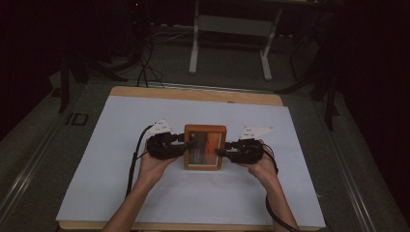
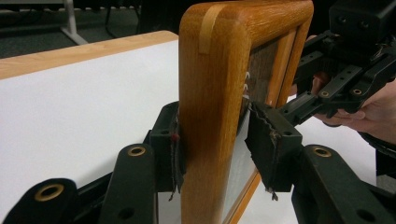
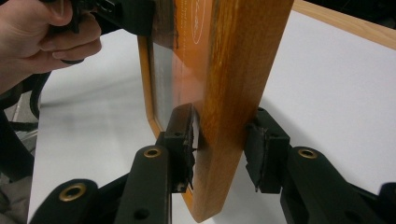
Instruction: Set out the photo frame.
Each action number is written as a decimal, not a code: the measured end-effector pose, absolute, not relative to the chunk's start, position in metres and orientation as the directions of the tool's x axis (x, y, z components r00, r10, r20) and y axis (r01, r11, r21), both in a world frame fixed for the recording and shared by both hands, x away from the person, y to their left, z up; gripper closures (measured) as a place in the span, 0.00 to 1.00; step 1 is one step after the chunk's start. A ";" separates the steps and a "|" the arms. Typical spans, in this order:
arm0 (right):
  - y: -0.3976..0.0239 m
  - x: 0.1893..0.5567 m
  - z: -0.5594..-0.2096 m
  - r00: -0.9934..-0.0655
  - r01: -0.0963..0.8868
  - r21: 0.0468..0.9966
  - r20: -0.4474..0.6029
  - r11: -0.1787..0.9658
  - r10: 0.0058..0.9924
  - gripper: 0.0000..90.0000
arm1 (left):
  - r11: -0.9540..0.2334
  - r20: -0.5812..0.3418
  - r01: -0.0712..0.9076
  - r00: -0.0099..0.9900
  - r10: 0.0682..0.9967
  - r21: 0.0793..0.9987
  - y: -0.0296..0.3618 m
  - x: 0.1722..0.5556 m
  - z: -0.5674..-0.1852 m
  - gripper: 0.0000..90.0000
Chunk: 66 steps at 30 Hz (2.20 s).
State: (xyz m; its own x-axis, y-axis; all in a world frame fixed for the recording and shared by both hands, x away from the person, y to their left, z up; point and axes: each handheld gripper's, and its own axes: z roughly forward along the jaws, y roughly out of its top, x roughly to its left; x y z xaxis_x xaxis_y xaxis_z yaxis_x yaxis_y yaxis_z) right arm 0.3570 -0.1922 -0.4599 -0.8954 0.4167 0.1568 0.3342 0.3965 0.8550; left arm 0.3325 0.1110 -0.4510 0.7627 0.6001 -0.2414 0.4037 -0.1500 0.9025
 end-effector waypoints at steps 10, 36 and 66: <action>-0.186 0.360 -0.465 -0.882 0.368 0.857 0.198 0.362 0.427 0.71 | -0.137 -0.260 0.422 0.751 0.607 0.896 0.116 0.337 -0.451 0.63; -0.188 0.370 -0.482 -0.849 0.449 0.834 0.287 0.320 0.443 0.71 | -0.088 -0.370 0.520 0.705 0.605 0.849 0.116 0.351 -0.472 0.63; -0.194 0.375 -0.495 -0.831 0.474 0.828 0.308 0.299 0.462 0.71 | -0.097 -0.382 0.534 0.709 0.593 0.840 0.112 0.361 -0.484 0.63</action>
State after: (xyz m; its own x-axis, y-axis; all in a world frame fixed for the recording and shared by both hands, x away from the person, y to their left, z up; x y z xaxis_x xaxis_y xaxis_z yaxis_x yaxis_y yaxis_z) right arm 0.3749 -0.1940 -0.4946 -0.8314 0.4623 0.3083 0.4737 0.2994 0.8282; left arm 0.3614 0.1119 -0.4837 0.7091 0.5926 -0.3820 0.5335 -0.0968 0.8402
